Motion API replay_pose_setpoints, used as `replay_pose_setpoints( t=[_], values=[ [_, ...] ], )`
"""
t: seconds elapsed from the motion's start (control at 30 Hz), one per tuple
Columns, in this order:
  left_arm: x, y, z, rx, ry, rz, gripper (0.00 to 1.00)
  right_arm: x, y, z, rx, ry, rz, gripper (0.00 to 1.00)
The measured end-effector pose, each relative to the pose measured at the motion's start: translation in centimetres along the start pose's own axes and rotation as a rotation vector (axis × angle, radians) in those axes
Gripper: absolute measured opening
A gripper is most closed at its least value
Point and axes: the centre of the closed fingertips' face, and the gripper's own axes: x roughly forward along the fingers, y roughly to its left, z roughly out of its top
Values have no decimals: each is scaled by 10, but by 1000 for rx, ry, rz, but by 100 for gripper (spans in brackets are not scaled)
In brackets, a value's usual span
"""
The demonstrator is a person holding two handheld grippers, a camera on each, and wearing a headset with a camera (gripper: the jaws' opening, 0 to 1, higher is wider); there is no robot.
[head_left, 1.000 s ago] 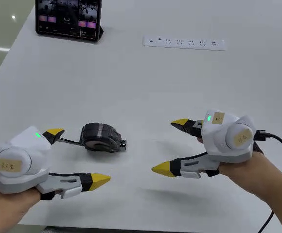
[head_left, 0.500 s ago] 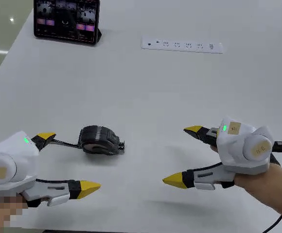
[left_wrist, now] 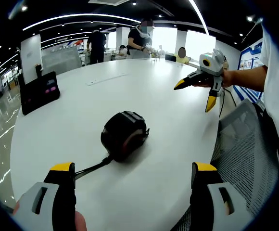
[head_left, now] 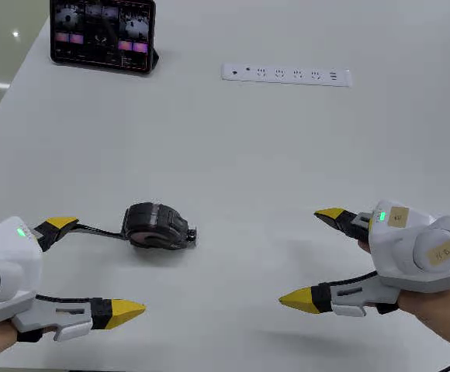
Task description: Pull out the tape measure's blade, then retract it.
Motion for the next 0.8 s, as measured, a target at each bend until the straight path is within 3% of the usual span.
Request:
replay_pose_setpoints(
  t=[0.33, 0.8],
  values=[
    [-10, 5, -8, 49, 34, 2, 99, -15, -2, -11, 6, 20, -21, 86],
    [-20, 6, -15, 51, 51, -21, 99, -36, -7, -23, 28, 27, -58, 87]
  ],
)
